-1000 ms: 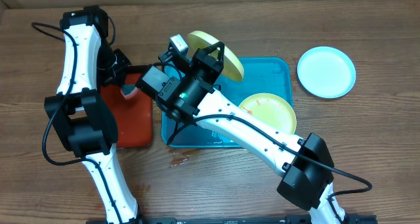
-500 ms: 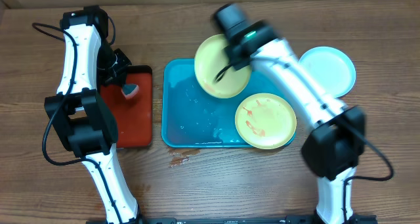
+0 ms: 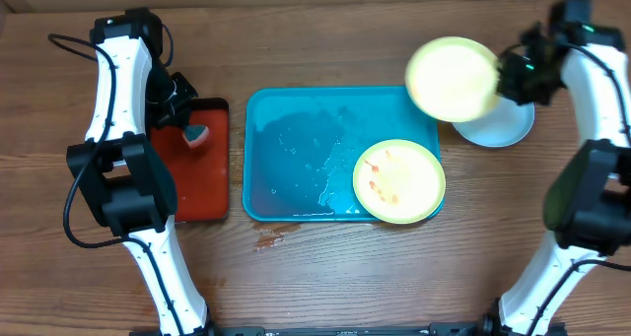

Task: Clean dirty plates on tray and stack at the side
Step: 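Carry the yellow plate with right gripper onto the white plate at right, then grip the second yellow plate rim with right gripper and drag it to tray center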

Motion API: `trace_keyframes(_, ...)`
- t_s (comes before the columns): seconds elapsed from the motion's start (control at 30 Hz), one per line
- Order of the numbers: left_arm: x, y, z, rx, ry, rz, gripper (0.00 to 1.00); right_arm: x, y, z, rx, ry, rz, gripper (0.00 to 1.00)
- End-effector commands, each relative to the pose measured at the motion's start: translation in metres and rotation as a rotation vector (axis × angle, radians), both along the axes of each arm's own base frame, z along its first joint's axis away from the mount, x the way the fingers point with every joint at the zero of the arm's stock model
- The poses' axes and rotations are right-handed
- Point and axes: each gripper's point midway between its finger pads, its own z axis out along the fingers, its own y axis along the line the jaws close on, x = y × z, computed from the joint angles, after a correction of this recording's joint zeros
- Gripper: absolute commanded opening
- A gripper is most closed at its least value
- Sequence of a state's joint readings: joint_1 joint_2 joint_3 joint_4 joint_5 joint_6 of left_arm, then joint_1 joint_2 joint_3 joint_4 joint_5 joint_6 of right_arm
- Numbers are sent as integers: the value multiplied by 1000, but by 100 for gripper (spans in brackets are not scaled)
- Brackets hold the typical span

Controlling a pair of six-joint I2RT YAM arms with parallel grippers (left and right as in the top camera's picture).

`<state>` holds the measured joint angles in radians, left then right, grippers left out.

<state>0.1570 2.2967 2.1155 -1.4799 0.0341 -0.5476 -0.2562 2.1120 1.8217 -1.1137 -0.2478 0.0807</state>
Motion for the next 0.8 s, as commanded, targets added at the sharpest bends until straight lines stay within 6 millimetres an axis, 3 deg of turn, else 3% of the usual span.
trace_keyframes(0.0, 1, -5, 2, -12, -8, -22, 4, -12, -33, -4, 54, -3, -134, 4)
trace_keyframes(0.13, 1, -5, 2, -12, -11, -22, 4, -19, -64, -19, 51, -17, -204, 4)
trace_keyframes(0.3, 1, -5, 2, -11, -11, -22, 4, -22, -71, -31, 47, -27, -218, 6)
trace_keyframes(0.33, 1, -5, 2, -11, -11, -23, 4, -22, -71, -33, 46, -28, -218, 11)
trace_keyframes(0.4, 1, -5, 2, -11, -10, -23, 4, -21, -67, -36, 47, -27, -211, 32)
trace_keyframes(0.47, 1, -5, 2, -11, -11, -23, 4, -20, -62, -36, 53, -27, -200, 32)
trace_keyframes(0.53, 1, -5, 2, -11, -11, -23, 4, -17, -50, -35, 84, -32, -175, 46)
trace_keyframes(0.57, 1, -5, 2, -11, -11, -23, 4, -15, -37, -32, 122, -43, -136, 49)
trace_keyframes(0.67, 1, -5, 2, -11, -11, -23, 4, -10, 13, -20, 254, -105, 77, 52)
trace_keyframes(0.77, 1, -5, 2, -11, -11, -23, 4, -18, 72, -15, 298, -124, 337, 55)
